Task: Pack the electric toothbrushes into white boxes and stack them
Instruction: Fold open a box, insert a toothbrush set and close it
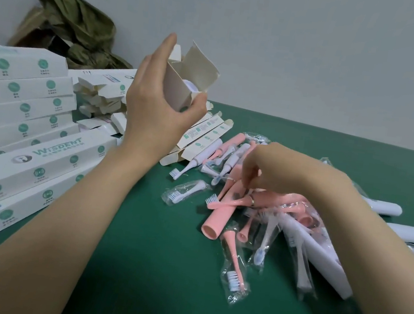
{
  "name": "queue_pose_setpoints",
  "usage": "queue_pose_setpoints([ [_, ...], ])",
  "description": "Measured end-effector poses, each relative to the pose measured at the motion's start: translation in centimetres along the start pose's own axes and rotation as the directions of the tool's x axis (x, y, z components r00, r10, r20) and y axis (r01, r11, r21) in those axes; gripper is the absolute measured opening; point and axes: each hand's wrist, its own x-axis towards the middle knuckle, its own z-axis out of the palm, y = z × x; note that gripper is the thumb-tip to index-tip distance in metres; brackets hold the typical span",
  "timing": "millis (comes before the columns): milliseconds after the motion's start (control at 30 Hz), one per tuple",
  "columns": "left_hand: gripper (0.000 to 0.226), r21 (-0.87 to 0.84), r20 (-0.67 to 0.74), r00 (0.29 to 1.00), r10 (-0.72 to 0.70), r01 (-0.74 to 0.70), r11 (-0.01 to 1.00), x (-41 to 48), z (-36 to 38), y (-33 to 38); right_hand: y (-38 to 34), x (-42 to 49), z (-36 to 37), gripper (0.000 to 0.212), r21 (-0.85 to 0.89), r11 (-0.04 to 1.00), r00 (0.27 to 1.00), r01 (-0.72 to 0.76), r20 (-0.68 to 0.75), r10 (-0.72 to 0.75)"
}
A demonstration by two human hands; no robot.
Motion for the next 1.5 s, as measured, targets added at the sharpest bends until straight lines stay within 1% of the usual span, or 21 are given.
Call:
queue_pose_setpoints([
  [100, 0.071, 0.002, -0.010, 1.000, 0.002, -0.002, 1.000, 0.1, -0.1, -0.1, 0.5, 0.0, -0.1, 0.017, 0.019, 0.999, 0.999, -0.038, -0.033, 0.038],
  [233, 0.071, 0.012, 0.004, 1.000, 0.010, -0.011, 1.000, -0.2, 0.1, 0.1, -2.6, 0.9, 0.8, 0.015, 0.124, 0.985, 0.968, 0.118, -0.235, -0.086],
  [367, 0.073, -0.022, 0.026, 1.000, 0.013, -0.013, 1.000, -0.4, -0.1, 0.3, -6.3, 2.1, 3.2, 0.030, 0.069, 0.956, 0.955, 0.284, -0.106, -0.276],
  [467, 0.072, -0.058, -0.021, 0.996, 0.092, -0.093, 0.994, -0.7, -0.4, 0.4, -6.7, 2.2, 4.3, 0.031, 0.024, 0.946, 0.946, 0.324, -0.038, -0.323],
  [567, 0.068, -0.136, -0.084, 0.969, 0.233, -0.243, 0.960, -0.9, -0.4, 0.4, -5.5, 2.1, 4.2, 0.025, 0.079, 0.964, 0.967, 0.254, -0.002, -0.255],
  [700, 0.067, -0.210, -0.091, 0.956, 0.278, -0.291, 0.934, -0.7, -0.2, 0.8, -3.6, 2.1, 3.5, 0.019, 0.193, 0.966, 0.984, 0.175, -0.018, -0.175],
  [833, 0.068, -0.072, -0.077, 0.931, 0.356, -0.361, 0.930, -0.4, -0.1, 0.6, -2.8, 2.2, 2.0, 0.015, 0.284, 0.950, 0.978, 0.132, -0.194, -0.078],
  [933, 0.064, 0.019, -0.029, 0.927, 0.374, -0.373, 0.928, -0.5, 0.1, 0.6, -1.3, 2.0, 0.7, 0.019, 0.370, 0.922, 0.928, 0.110, -0.370, 0.037],
  [967, 0.063, 0.044, -0.016, 0.927, 0.375, -0.374, 0.926, -0.6, 0.2, 0.5, -0.7, 1.7, 0.1, 0.020, 0.473, 0.871, 0.914, 0.131, -0.399, 0.079],
  [1000, 0.062, 0.058, -0.007, 0.927, 0.374, -0.373, 0.926, -0.8, 0.2, 0.4, -0.2, 1.2, -0.5, 0.019, 0.635, 0.750, 0.914, 0.187, -0.393, 0.104],
  [1033, 0.062, 0.060, -0.002, 0.932, 0.362, -0.362, 0.930, -1.0, 0.3, 0.3, 0.2, 0.6, -1.2, 0.017, 0.805, 0.537, 0.933, 0.252, -0.350, 0.088],
  [1067, 0.062, 0.055, 0.003, 0.939, 0.343, -0.343, 0.938, -1.1, 0.3, 0.2, 0.6, -0.1, -1.9, 0.021, 0.920, 0.252, 0.951, 0.300, -0.310, -0.003],
  [1100, 0.063, 0.058, 0.011, 0.947, 0.321, -0.321, 0.945, -1.2, 0.4, 0.2, 0.9, -0.8, -2.7, 0.026, 0.954, -0.059, 0.942, 0.294, -0.300, -0.154],
  [1133, 0.064, 0.068, 0.030, 0.954, 0.298, -0.299, 0.952, -1.3, 0.5, 0.2, 0.9, -1.6, -3.4, 0.029, 0.920, -0.322, 0.893, 0.224, -0.326, -0.311],
  [1167, 0.065, 0.081, 0.057, 0.962, 0.268, -0.272, 0.959, -1.3, 0.6, 0.3, 0.5, -2.3, -3.9, 0.029, 0.866, -0.480, 0.821, 0.137, -0.371, -0.434],
  [1200, 0.064, 0.100, 0.092, 0.967, 0.239, -0.248, 0.964, -1.4, 0.8, 0.2, -0.2, -2.6, -4.1, 0.025, 0.843, -0.527, 0.775, 0.112, -0.406, -0.485],
  [1233, 0.063, 0.123, 0.139, 0.967, 0.215, -0.232, 0.965, -1.4, 1.0, 0.1, -1.0, -2.7, -4.3, 0.020, 0.860, -0.484, 0.780, 0.159, -0.410, -0.472],
  [1333, 0.071, 0.109, 0.291, 0.951, 0.105, -0.142, 0.984, -1.4, 1.2, 0.1, -3.5, -2.1, -3.8, 0.012, 0.906, -0.234, 0.884, 0.353, -0.405, -0.233],
  [1400, 0.067, 0.100, 0.205, 0.967, 0.149, -0.172, 0.980, -1.6, 1.2, 0.6, -4.1, -1.3, -3.2, 0.010, 0.861, -0.255, 0.895, 0.439, -0.445, 0.039],
  [1467, 0.064, 0.098, 0.139, 0.965, 0.221, -0.235, 0.967, -1.9, 1.4, 0.9, -3.7, -0.7, -2.7, 0.011, 0.801, -0.323, 0.860, 0.504, -0.434, 0.266],
  [1500, 0.066, 0.090, 0.135, 0.964, 0.230, -0.243, 0.966, -2.0, 1.4, 1.0, -3.3, -0.5, -2.5, 0.011, 0.794, -0.309, 0.840, 0.524, -0.422, 0.342],
])
